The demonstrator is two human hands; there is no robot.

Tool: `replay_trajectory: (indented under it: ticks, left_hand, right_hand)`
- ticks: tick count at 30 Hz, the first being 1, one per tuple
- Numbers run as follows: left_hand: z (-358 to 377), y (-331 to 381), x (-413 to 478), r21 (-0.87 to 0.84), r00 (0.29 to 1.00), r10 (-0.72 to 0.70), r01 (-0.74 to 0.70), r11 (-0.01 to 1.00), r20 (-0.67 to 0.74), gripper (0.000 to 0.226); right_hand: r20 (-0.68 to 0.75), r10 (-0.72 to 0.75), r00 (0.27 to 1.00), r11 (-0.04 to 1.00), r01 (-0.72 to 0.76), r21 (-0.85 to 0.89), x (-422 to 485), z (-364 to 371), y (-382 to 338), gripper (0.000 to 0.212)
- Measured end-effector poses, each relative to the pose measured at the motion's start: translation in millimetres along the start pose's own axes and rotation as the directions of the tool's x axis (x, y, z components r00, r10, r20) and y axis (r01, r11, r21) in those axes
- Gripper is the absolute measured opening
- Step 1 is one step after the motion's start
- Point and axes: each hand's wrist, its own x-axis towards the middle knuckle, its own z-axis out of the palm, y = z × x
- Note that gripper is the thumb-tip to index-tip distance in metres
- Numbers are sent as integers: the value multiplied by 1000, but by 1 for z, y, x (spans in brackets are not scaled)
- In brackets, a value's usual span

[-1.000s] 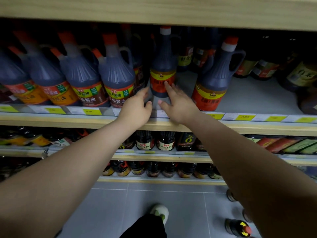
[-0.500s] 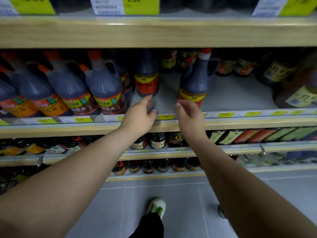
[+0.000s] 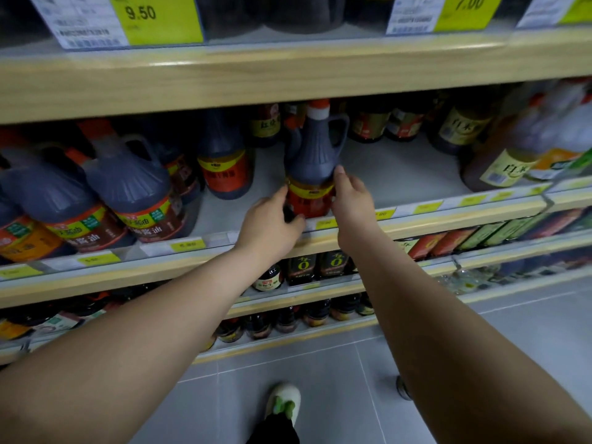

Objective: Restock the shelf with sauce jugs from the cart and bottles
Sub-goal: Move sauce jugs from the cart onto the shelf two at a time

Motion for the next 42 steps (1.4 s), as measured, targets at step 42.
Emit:
replay_trajectory:
  ticks: [42]
  left_hand:
    - [-106, -2, -189, -280, 922, -209, 117, 953, -325, 27]
  right_hand:
    - [498, -196, 845, 870, 384, -309, -170, 9, 4, 24]
